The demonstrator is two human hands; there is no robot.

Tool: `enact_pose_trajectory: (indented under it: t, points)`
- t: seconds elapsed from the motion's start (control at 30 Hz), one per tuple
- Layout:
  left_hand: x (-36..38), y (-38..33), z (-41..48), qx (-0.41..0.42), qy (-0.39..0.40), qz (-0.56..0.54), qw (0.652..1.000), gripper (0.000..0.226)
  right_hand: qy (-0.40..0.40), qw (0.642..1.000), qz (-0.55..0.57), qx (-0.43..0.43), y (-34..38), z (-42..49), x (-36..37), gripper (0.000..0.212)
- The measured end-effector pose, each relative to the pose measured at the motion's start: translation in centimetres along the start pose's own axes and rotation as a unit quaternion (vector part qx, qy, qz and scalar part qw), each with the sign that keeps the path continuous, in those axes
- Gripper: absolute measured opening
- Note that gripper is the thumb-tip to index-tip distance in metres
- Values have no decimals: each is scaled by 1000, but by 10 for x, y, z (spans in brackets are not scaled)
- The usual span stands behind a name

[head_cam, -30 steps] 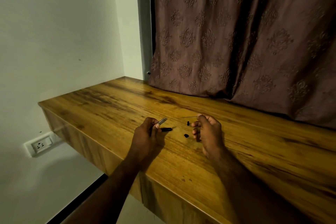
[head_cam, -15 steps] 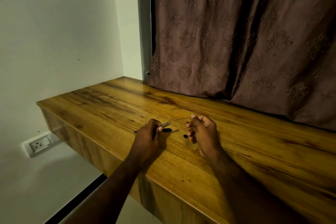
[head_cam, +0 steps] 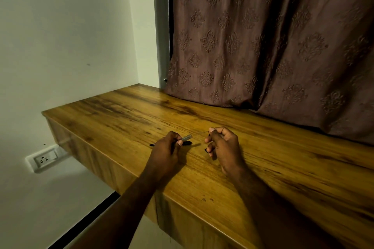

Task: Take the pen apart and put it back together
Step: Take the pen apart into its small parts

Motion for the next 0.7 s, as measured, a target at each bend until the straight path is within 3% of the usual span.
enact_pose_trajectory:
  t: [0.27, 0.7]
  points:
    - [1, -2, 0, -3, 7, 3, 1000, 6, 31, 999, -10, -7, 0, -2, 9, 13]
    - [5, -2, -3, -49, 31, -82, 995, 7, 57, 998, -21, -25, 3, -6, 21, 13]
Point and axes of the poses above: each hand's wrist, its own z-axis towards the middle knuckle, its own x-axis out of the palm, y = z × x, the point moved 10 cm from there along z, towards the middle knuckle, and after that the axes turned 6 degrees about -y, right-handed, at the moved point
